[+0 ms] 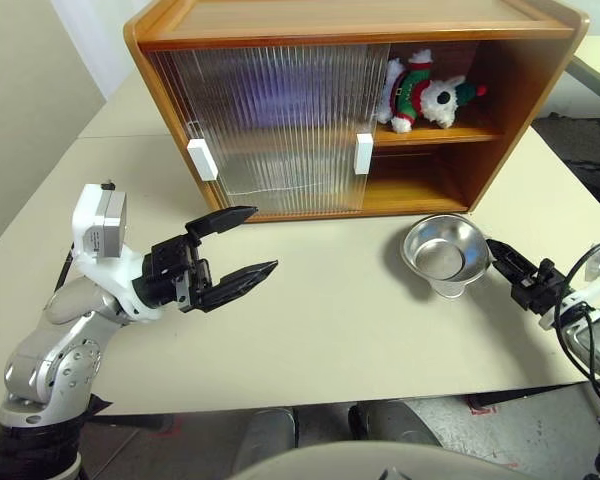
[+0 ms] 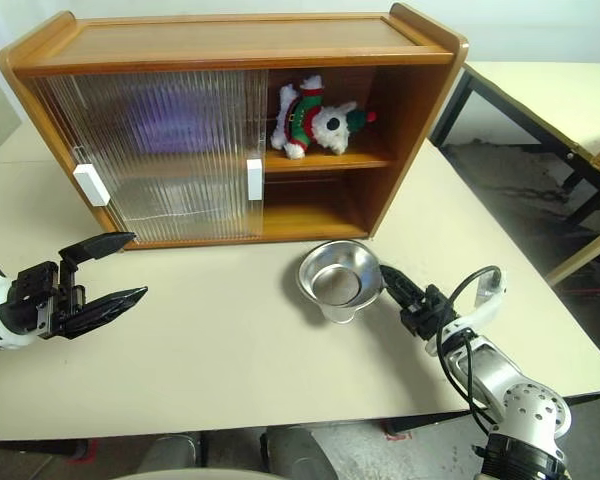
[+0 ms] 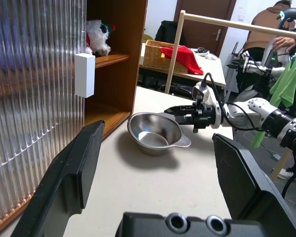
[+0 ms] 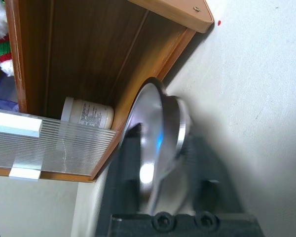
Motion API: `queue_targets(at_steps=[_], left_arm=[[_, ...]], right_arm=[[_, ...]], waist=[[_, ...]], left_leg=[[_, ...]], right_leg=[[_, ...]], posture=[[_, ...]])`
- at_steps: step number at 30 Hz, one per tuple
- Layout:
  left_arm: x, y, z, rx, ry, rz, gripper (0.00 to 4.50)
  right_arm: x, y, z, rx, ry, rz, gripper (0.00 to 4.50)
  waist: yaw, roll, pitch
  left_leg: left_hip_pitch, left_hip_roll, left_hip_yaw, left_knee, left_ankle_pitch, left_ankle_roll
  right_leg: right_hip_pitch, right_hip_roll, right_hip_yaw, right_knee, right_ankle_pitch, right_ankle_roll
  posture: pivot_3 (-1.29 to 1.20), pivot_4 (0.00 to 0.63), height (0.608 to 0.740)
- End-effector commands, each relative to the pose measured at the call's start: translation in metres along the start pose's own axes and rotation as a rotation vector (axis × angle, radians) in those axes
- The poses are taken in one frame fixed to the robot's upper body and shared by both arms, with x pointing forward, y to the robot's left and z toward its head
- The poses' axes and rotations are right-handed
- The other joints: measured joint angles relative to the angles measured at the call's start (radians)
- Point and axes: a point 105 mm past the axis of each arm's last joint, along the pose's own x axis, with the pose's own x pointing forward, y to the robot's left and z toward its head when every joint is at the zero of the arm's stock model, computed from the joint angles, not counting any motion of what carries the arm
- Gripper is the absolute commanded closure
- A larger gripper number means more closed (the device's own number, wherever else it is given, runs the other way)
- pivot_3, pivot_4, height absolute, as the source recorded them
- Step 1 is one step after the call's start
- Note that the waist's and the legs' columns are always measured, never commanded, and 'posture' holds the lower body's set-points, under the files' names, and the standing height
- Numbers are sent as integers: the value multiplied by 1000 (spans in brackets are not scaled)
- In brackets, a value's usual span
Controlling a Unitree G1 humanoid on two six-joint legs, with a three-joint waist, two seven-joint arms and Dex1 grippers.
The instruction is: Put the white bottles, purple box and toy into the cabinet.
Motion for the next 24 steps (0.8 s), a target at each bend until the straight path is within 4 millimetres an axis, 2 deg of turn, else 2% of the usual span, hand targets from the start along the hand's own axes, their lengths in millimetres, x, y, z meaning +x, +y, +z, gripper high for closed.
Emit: queue_targets(at_steps=[1,6,11,18,24], left_arm=[[0,0,-2,6,20,1,0],[1,0,-1,7,19,1,0],[1,0,-1,6,20,-3,0],[2,1,0,9,22,-5,0],[1,1,1,11,26,0,0]], right_arm=[[3,3,1,-5,-3,13,4480],[2,7,8,5,-24,36,4480],[7,23,14,88,-56,102,4480],[28,53,23,242,-165,189,4480],[41,71,21,364,-214,217,4480]], waist=[[0,0,0],[4,-2,-1],[4,-1,0],[0,-1,1],[1,-1,1]], left_leg=[[0,0,0,0,0,0],[0,-1,0,2,0,0],[0,-1,0,3,0,0],[0,0,0,2,0,0],[-1,0,-1,-1,0,0]], right_leg=[[0,0,0,0,0,0],[1,0,0,0,0,0],[1,-1,0,0,0,-1],[0,0,0,0,1,-1],[-2,0,0,0,1,-1]], posture=[[-84,56,740],[-87,57,740],[-91,60,740],[-81,60,740],[-76,59,740]])
